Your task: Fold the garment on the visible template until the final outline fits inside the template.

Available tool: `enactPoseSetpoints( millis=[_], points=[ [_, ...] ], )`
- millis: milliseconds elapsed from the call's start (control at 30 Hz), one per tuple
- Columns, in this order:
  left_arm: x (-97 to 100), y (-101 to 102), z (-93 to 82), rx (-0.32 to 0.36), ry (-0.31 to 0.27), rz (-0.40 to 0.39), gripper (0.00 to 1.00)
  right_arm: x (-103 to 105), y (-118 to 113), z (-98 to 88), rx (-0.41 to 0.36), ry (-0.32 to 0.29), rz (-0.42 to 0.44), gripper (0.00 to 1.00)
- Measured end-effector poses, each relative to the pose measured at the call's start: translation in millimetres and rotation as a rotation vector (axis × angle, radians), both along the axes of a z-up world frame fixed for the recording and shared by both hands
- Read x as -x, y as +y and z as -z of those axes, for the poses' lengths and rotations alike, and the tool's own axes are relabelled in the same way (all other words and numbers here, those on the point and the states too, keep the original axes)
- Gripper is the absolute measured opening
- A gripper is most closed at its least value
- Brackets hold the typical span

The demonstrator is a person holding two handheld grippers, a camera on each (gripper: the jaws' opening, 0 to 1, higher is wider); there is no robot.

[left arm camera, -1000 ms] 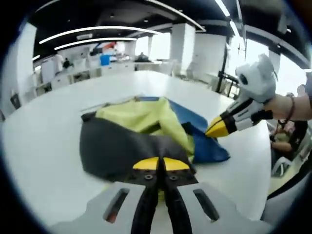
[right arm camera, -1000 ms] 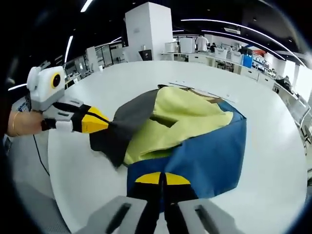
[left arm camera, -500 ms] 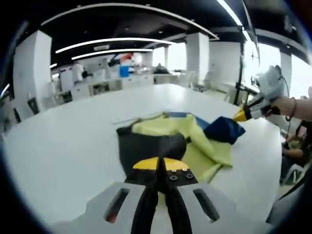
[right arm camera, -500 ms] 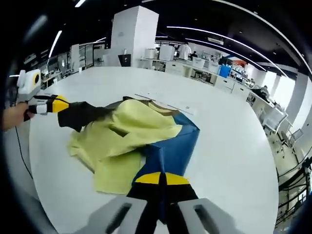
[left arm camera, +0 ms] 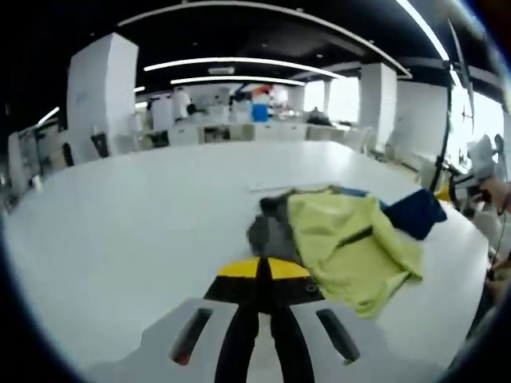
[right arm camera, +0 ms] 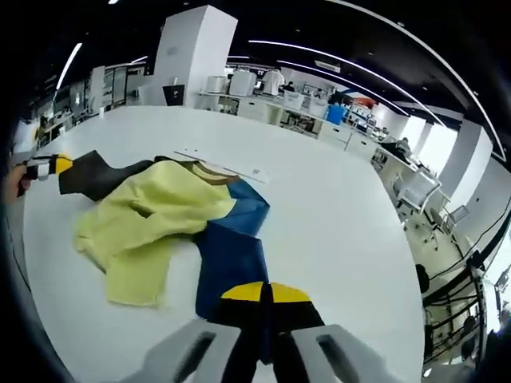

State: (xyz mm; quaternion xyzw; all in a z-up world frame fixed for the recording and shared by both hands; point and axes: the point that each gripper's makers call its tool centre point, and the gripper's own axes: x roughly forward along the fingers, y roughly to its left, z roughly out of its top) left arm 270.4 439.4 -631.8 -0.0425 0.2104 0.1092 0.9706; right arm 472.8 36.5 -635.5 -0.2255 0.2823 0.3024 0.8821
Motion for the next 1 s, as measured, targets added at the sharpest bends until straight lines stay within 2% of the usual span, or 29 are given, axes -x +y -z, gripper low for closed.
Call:
enactPoseSetpoints(
  millis=[167,367,567,733,1000],
  points=[
    [6.5,15,8.2,0.016,0.016,-0.053,0.0,-10,-18,2.4,0.022,-0.007,0.052,0.0],
    [10.3,25,18.7,0.028,0.035,-0.074,0.0,-23,-42,8.3,0.076,-0.016,0.118,0.0],
    [19.6,36,24.7,0.001,0.066,-0.11,0.0,-33,-69,20.0,0.082,0.017,0.216,0.0],
    [26.0,49,27.5,-0.043,0.094,-0.128,0.0,-37,-82,27.4,0.081,0.043,0.258,0.0],
    [29.3,57,25.4,-0.06,0.103,-0.148,0.0,-36,-101,33.8,0.088,0.066,0.318,0.0]
  ],
)
